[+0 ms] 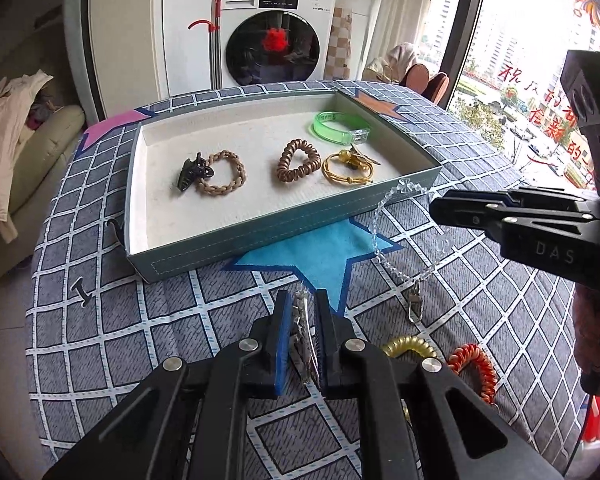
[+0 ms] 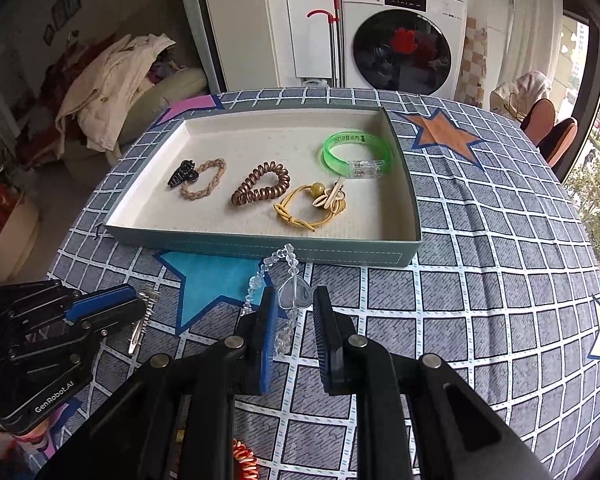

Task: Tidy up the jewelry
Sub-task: 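Lift both held items and carry them over the white tray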

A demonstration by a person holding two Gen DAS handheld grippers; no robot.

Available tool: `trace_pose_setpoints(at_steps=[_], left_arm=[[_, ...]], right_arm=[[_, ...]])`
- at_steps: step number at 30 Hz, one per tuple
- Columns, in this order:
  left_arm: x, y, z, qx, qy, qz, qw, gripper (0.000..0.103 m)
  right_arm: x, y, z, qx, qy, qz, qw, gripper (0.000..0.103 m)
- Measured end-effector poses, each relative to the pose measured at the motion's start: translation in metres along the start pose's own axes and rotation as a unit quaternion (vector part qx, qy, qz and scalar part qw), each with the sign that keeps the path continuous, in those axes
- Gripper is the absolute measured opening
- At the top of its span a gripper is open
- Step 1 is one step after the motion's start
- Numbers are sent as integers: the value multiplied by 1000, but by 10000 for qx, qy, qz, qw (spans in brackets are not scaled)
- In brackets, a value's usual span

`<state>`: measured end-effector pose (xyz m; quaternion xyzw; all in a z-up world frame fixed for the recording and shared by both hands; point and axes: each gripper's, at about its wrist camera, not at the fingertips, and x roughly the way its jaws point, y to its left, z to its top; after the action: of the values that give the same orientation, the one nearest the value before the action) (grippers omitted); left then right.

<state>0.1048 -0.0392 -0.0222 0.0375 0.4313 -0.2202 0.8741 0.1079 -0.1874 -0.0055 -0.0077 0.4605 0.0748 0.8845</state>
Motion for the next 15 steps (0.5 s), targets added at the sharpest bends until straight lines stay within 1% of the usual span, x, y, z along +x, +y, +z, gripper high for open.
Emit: trace_pose_setpoints(at_steps=[8, 10, 13, 15], left_arm=[[-3, 7, -1, -177, 3, 16, 9998, 32], [-2, 9, -2, -220, 29, 143, 9997, 32], [-2, 11, -5, -309, 0, 433, 9986, 32], [-2, 15, -6, -473, 55, 428, 9979, 32]], right_arm=[[-10, 5, 2, -46, -113, 84, 9999, 19], [-9, 5, 1, -37, -103, 92, 9999, 20], [-8, 4, -1, -18, -69, 111, 9999, 20], [-7, 3, -4, -7, -38, 132, 9999, 20]])
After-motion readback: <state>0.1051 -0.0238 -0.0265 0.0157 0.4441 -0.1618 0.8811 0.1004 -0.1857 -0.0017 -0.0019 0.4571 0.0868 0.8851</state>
